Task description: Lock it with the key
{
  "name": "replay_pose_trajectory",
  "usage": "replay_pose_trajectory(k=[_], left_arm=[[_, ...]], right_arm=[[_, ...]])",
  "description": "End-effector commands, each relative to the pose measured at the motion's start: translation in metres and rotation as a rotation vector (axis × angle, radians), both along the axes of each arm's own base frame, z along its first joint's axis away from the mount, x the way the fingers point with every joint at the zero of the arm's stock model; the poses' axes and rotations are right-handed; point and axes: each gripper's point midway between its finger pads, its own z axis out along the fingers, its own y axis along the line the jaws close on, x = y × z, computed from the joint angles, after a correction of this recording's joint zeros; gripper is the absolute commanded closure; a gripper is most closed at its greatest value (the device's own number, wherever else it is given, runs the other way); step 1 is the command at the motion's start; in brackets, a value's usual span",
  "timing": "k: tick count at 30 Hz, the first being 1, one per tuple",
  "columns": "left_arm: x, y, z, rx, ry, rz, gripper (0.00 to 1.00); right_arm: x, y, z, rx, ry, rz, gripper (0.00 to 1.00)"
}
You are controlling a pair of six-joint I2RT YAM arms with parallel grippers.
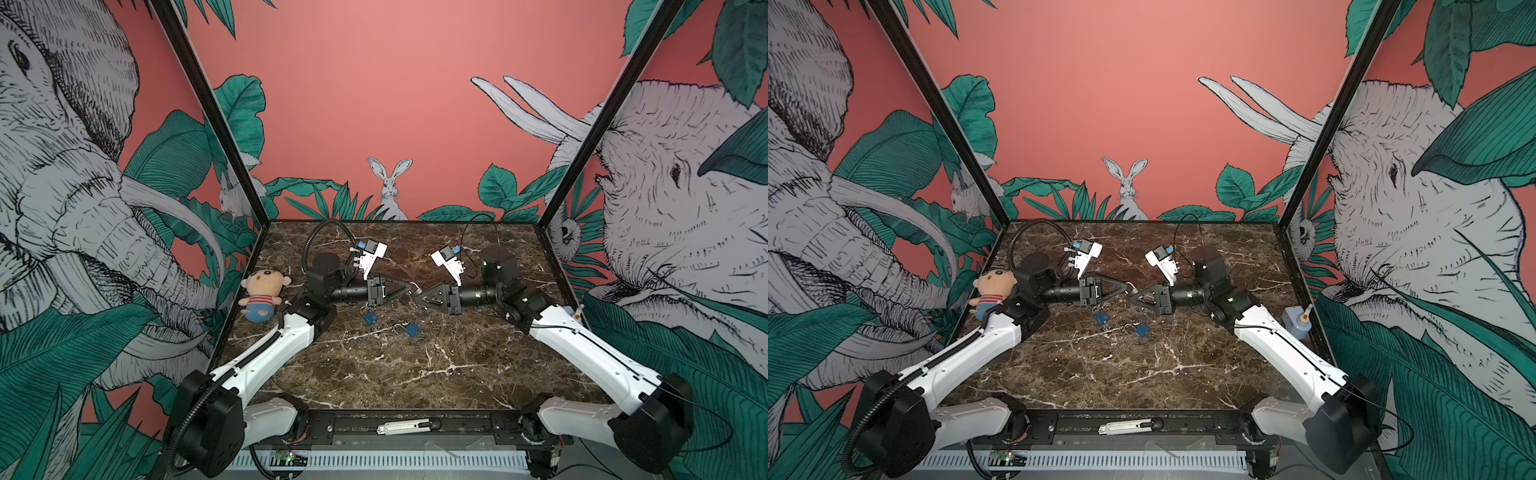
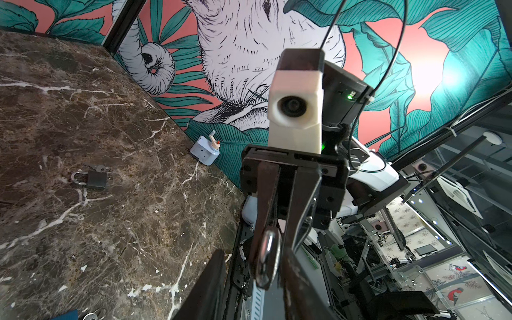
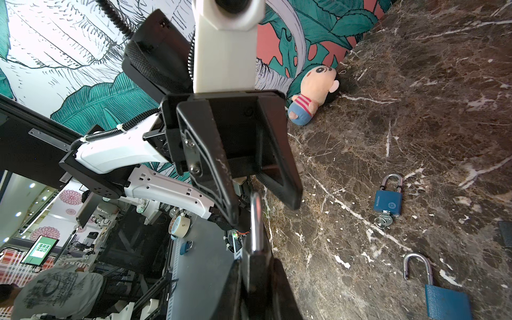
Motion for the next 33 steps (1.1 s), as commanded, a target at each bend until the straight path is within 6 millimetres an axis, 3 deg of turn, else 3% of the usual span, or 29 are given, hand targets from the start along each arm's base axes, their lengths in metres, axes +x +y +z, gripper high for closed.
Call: replay_pose_trajectory(k=[1,12,20,25,28,33], left_arm=[[-0.003,-0.002,0.020,-0.040,-0.058,-0.028,0.68],[-0.006,-0.016,0.014,-0.031,-0.046,-0.071,0.82],[-0.005,-0.018,0.010,-0.025,-0.039,-0.073,1.00],[-0.005,-0.018,0.006,-0.020,-0.031,-0.071,1.00],[-0.002,-0.016,0.006,-0.019,-0.038,-0.033,1.00],[0.012,-0.013,0.015,-0.028,-0.073,0.064,1.00]], right_arm=[[0.001,0.003,0.010,0.042,-0.034,0.021,1.00],[0.003,0.005,0.010,0.047,-0.029,0.023,1.00],[0.003,0.005,0.011,0.048,-0.028,0.023,1.00],[0.006,0.004,0.012,0.047,-0.041,0.005,1.00],[0.007,0.003,0.009,0.042,-0.043,-0.009,0.73],[0.005,-0.005,0.003,0.047,-0.043,-0.053,0.59]])
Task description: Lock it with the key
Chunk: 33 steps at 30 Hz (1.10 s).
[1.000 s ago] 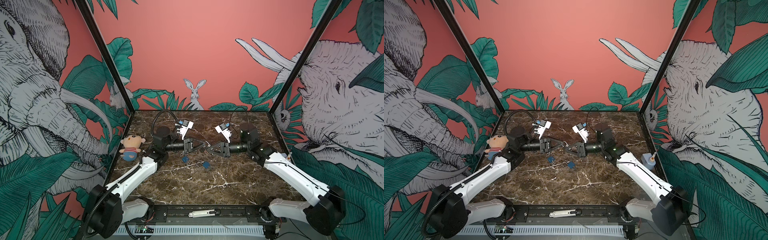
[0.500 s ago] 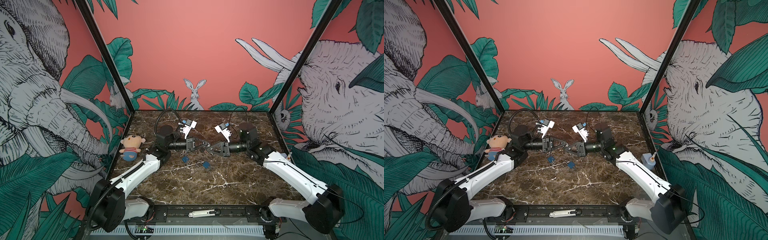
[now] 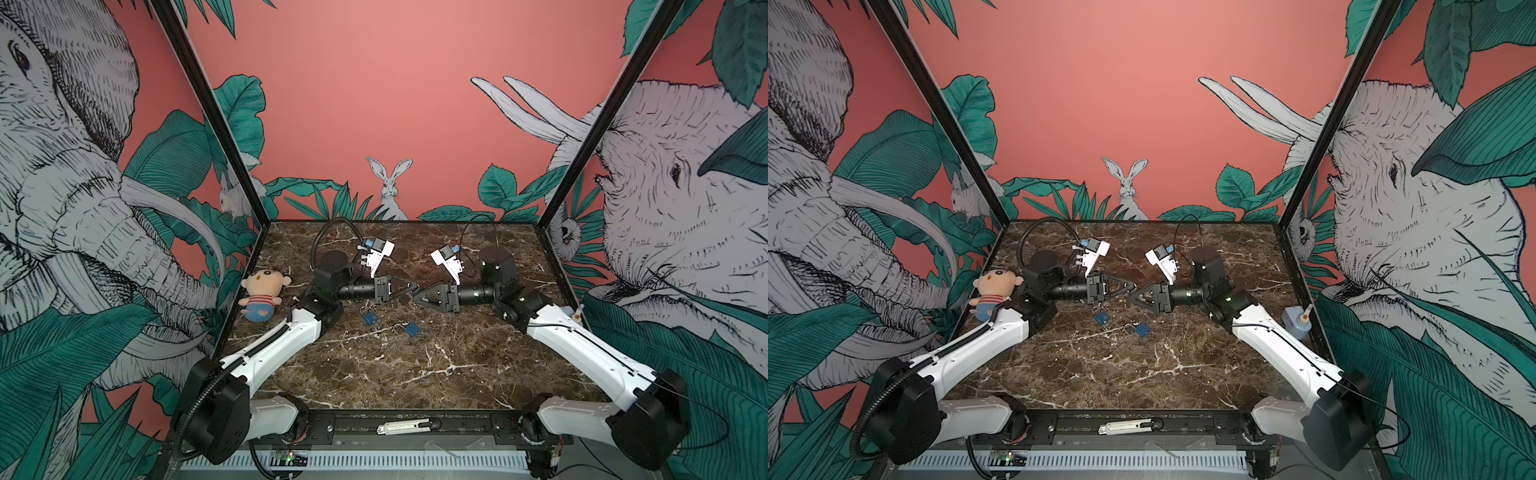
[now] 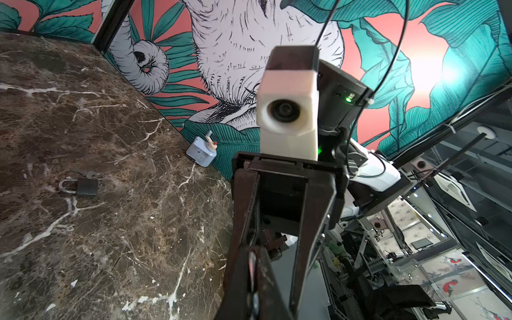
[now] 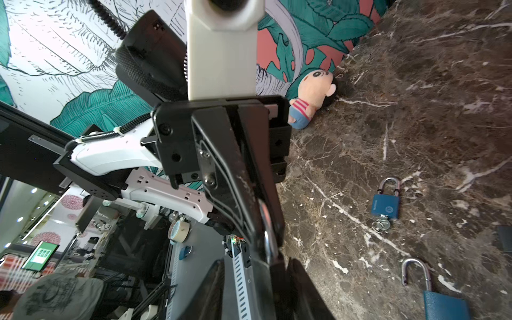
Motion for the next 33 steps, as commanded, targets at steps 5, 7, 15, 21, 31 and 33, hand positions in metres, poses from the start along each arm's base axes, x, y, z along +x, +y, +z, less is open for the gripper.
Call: replay_pose_trajectory(k=[5,7,15,21,31,33], left_arm=[[0.015,0.002,0.035,-0.075,-0.099,0.099,1.00],[0.015,0.000,0.041,-0.088,-0.101,0.086,1.00],[0.009,0.000,0.048,-0.109,-0.089,0.057,1.00],[0.007,0.002,0.049,-0.095,-0.099,0.063,1.00],[0.011,-0.002,0.043,-0.095,-0.071,0.057,1.00],[0.011,-0.001,0.045,-0.098,-0.073,0.059,1.00]], right_arm=[[-0.002,-0.015,0.006,0.045,-0.053,-0.075,0.58],[-0.003,-0.019,0.006,0.047,-0.057,-0.089,0.59],[0.008,-0.026,0.003,0.008,-0.074,-0.126,0.56],[0.015,-0.027,0.016,0.046,-0.095,-0.134,0.54],[0.018,-0.018,0.032,0.104,-0.089,-0.079,0.69],[0.018,-0.017,0.031,0.104,-0.087,-0.075,0.77]])
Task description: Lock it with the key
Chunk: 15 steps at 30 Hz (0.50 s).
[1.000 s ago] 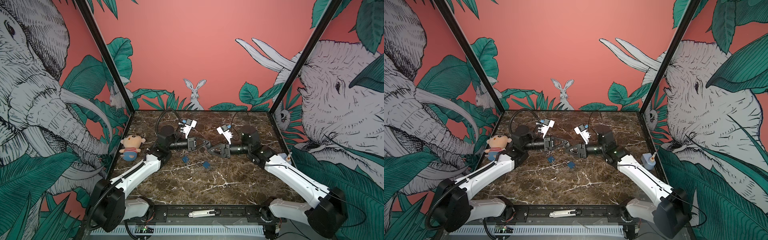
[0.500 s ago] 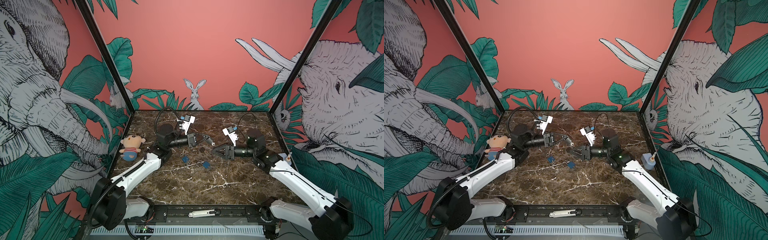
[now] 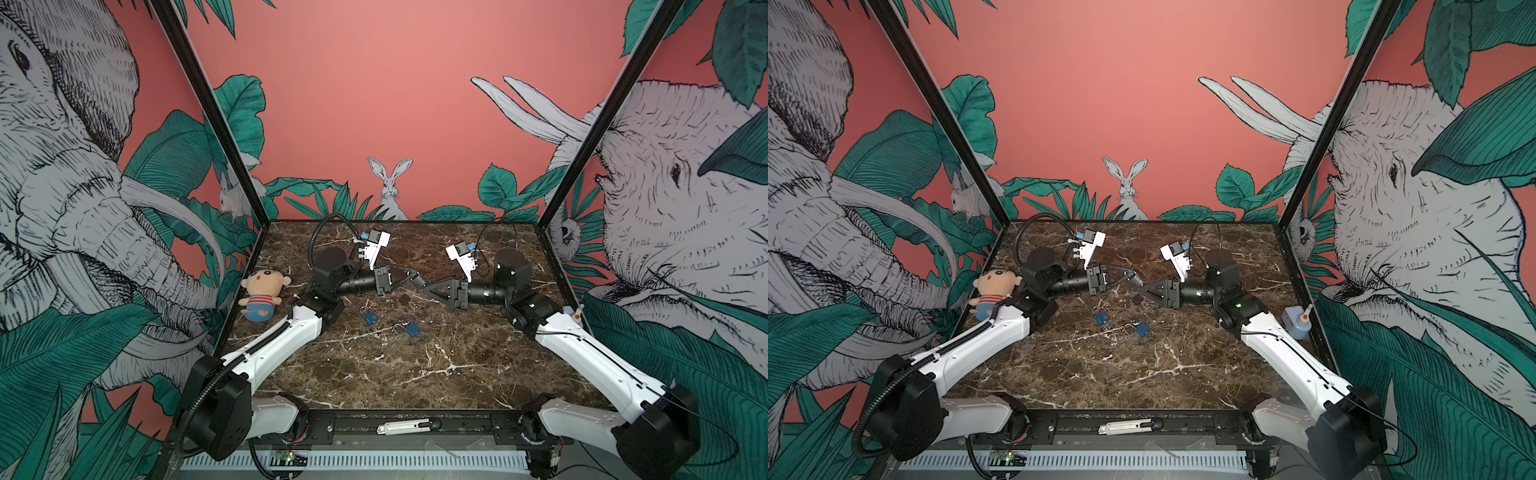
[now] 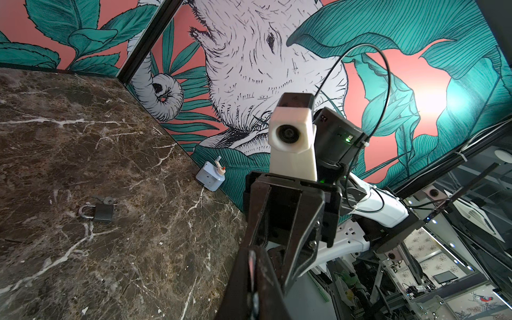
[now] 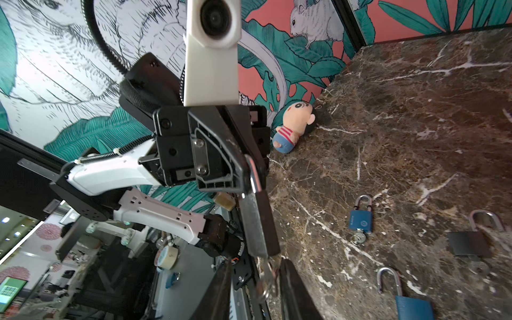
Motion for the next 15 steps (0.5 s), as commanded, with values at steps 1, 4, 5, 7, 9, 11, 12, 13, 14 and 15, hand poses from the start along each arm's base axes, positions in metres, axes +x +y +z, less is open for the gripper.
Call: replay_pose_trajectory(k=[1,4,5,7,9,11,12,13,14,15], left_arm=[[-0.0048,0.0000,0.0262,-0.048,-0.066,-0.013,1.00],[-0.0048,-0.0005,0.0287,-0.051,-0.072,-0.014,1.00],[-0.0043,-0.0004,0.0290,-0.052,-0.072,-0.012,1.00],[-0.0039,-0.0005,0.0301,-0.053,-0.076,-0.009,1.00],[-0.0031,-0.0002,0.0306,-0.054,-0.078,-0.006,1.00],[-0.0034,0.0004,0.0322,-0.056,-0.084,-0.004,1.00],[-0.0031,0.0005,0.0327,-0.056,-0.086,-0.001,1.00],[-0.0029,0.0009,0.0339,-0.058,-0.090,0.004,1.00],[-0.0030,0.0014,0.0349,-0.060,-0.093,0.007,1.00],[-0.0019,0.0020,0.0348,-0.059,-0.094,0.013,1.00]], right_arm=[[0.0000,0.0025,0.0188,0.045,-0.050,0.025,0.81],[-0.0007,0.0023,0.0172,0.045,-0.043,0.028,0.90],[-0.0014,0.0021,0.0165,0.044,-0.042,0.028,0.92],[-0.0021,0.0012,0.0150,0.041,-0.040,0.026,0.95],[-0.0040,0.0004,0.0138,0.036,-0.039,0.026,0.98],[-0.0051,-0.0005,0.0132,0.033,-0.041,0.025,1.00],[-0.0058,-0.0007,0.0129,0.032,-0.039,0.026,1.00],[-0.0063,-0.0010,0.0127,0.031,-0.040,0.026,1.00],[-0.0061,-0.0018,0.0117,0.028,-0.038,0.024,1.00],[-0.0069,-0.0022,0.0108,0.026,-0.037,0.024,1.00]])
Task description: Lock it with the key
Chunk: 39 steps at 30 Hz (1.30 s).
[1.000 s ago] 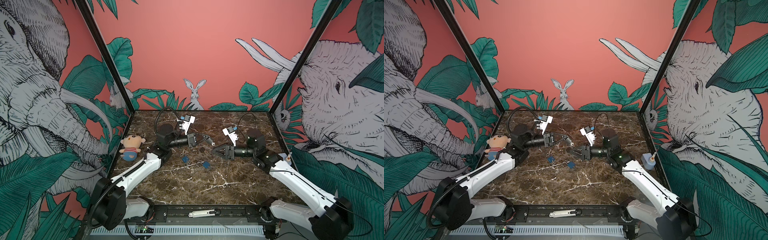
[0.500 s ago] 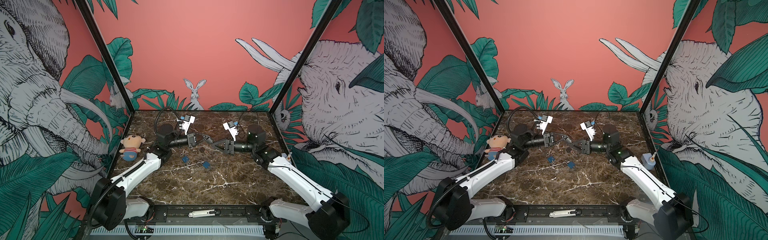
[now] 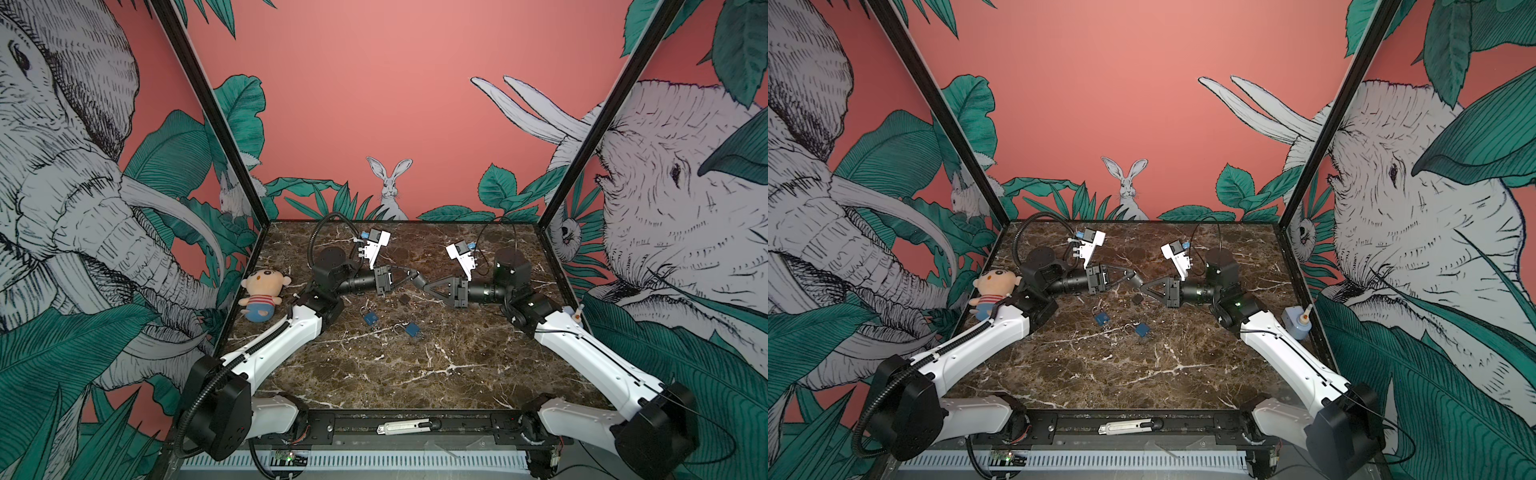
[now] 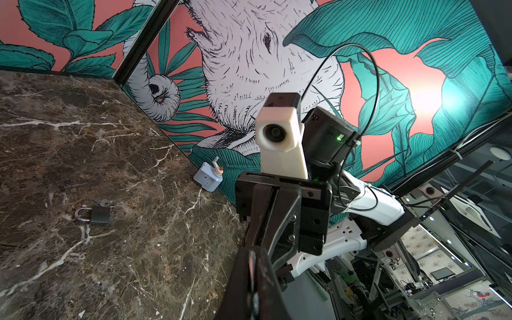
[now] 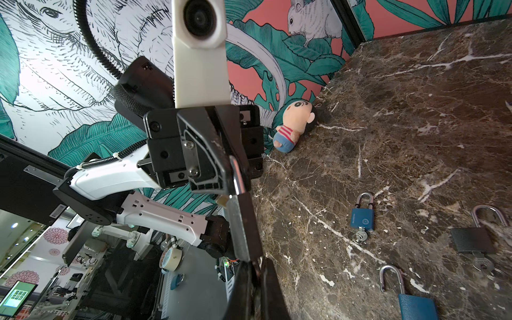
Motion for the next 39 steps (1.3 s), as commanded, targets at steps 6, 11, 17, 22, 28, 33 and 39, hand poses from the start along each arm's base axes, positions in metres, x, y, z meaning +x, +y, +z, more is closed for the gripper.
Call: replay_pose_trajectory(k=[6,11,17,22,28,33,39], left_arm=[[0.004,0.012,0.042,-0.072,-0.111,0.048,1.00],[0.007,0.017,0.051,-0.078,-0.133,0.061,1.00],[0.011,0.019,0.047,-0.049,-0.130,0.072,1.00],[0.019,0.014,0.009,0.115,-0.089,0.084,1.00],[0.027,-0.017,-0.055,0.261,0.023,0.023,1.00],[0.024,-0.066,-0.120,0.424,0.109,-0.051,1.00],[0.016,-0.121,-0.172,0.501,0.189,-0.137,1.00]], right_arm=[[-0.011,-0.006,0.000,0.015,-0.031,0.015,1.00],[-0.012,-0.015,-0.009,0.008,-0.013,-0.015,1.00],[-0.006,-0.032,-0.026,-0.042,0.006,-0.107,1.00],[0.016,-0.070,-0.053,-0.158,0.030,-0.325,1.00],[0.030,-0.116,-0.074,-0.189,0.083,-0.544,1.00],[0.033,-0.154,-0.097,-0.238,0.158,-0.701,1.00],[0.033,-0.183,-0.116,-0.281,0.226,-0.785,1.00]])
